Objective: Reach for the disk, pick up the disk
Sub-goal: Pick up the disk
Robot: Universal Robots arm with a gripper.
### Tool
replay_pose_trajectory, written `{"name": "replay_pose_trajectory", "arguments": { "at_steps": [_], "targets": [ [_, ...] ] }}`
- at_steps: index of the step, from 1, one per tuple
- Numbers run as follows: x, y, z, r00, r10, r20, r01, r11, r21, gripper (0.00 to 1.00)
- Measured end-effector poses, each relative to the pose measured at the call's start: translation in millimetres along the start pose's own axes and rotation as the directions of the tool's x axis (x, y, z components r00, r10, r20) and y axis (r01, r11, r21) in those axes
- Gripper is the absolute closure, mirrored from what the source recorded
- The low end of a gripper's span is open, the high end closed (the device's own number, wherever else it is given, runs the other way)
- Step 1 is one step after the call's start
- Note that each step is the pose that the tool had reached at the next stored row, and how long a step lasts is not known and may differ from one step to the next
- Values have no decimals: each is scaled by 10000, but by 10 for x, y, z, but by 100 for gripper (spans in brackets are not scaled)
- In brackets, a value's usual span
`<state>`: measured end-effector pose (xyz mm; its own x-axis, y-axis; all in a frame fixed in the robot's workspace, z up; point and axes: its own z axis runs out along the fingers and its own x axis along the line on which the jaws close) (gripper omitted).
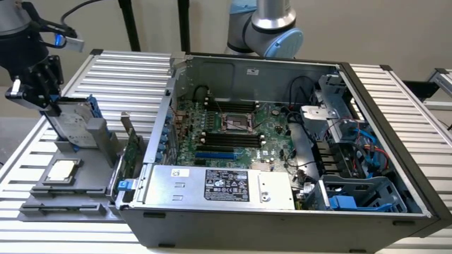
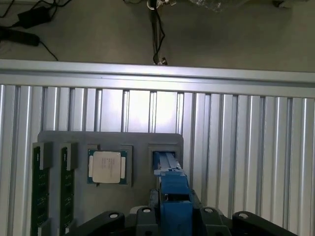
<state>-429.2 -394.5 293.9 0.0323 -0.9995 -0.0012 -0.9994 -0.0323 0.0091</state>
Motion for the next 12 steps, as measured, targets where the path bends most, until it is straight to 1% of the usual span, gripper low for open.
{"name": "replay_pose_trajectory", "arguments": {
  "at_steps": [2,6,9,12],
  "targets": [
    [5,11,2,10000,6,-2,-6,10000,33,67],
    [7,12,2,10000,6,-2,-6,10000,74,67],
    [8,12,2,10000,6,-3,-6,10000,91,67],
    [8,12,2,10000,7,-4,-6,10000,95,67]
  ]
}}
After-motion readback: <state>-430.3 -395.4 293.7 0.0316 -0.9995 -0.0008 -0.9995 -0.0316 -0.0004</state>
